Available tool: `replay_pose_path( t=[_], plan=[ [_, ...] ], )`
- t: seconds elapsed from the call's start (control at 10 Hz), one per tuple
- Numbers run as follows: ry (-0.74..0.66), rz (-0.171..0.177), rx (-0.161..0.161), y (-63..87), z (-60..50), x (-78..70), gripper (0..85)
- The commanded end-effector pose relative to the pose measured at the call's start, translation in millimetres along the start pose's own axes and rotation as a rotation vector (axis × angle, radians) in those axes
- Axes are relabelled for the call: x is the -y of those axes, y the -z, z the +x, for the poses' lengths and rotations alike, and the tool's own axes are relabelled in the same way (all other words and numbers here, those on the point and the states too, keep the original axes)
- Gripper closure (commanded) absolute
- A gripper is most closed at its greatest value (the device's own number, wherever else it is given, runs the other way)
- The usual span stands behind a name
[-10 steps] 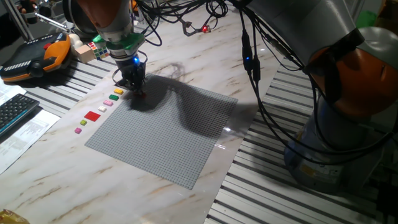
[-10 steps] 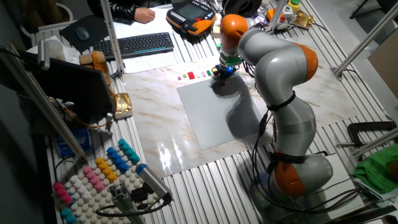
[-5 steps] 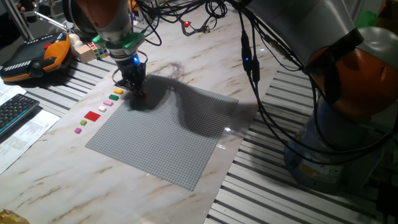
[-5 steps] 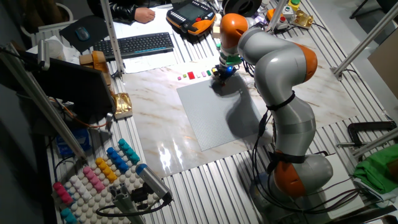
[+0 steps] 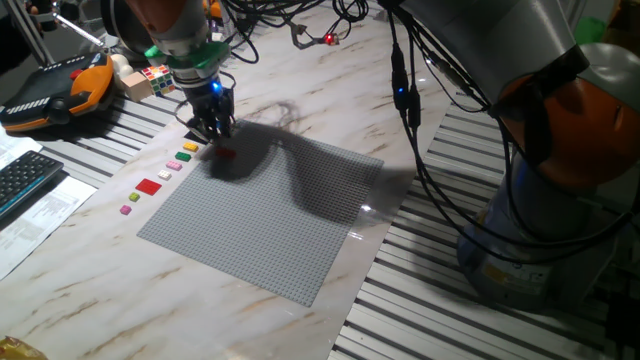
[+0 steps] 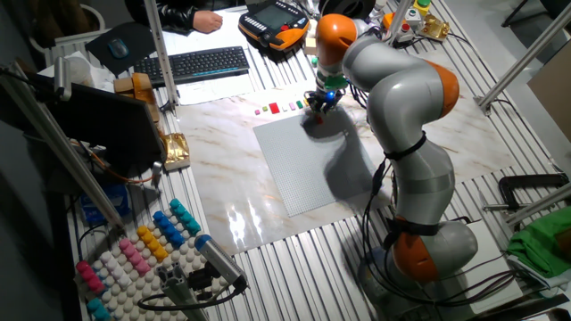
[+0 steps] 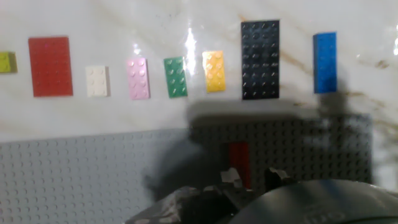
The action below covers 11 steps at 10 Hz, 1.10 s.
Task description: Build with small Lego blocks
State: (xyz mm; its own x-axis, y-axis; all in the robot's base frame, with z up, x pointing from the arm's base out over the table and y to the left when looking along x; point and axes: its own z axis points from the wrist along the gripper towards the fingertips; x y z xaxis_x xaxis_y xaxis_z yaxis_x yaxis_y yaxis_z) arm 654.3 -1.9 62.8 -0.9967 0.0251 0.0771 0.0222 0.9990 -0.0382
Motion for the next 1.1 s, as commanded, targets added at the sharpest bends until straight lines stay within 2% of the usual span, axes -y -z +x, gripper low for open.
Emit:
replay_pose_path(
  t=[0.0,0.2,0.4,0.6,0.8,1.0],
  plan=[
    [0.003,0.000,0.005,2.1,-5.4,2.7,49.3],
    [0.007,0.008,0.028,5.1,-19.6,11.7,49.3],
    [-0.002,0.002,0.048,6.8,-40.5,22.7,49.7],
    [0.005,-0.010,0.048,5.8,-60.8,35.0,50.0],
    [0.012,0.007,0.056,0.8,-70.1,41.1,50.0],
    [0.025,0.026,0.073,-5.1,-71.4,41.8,50.0]
  ],
)
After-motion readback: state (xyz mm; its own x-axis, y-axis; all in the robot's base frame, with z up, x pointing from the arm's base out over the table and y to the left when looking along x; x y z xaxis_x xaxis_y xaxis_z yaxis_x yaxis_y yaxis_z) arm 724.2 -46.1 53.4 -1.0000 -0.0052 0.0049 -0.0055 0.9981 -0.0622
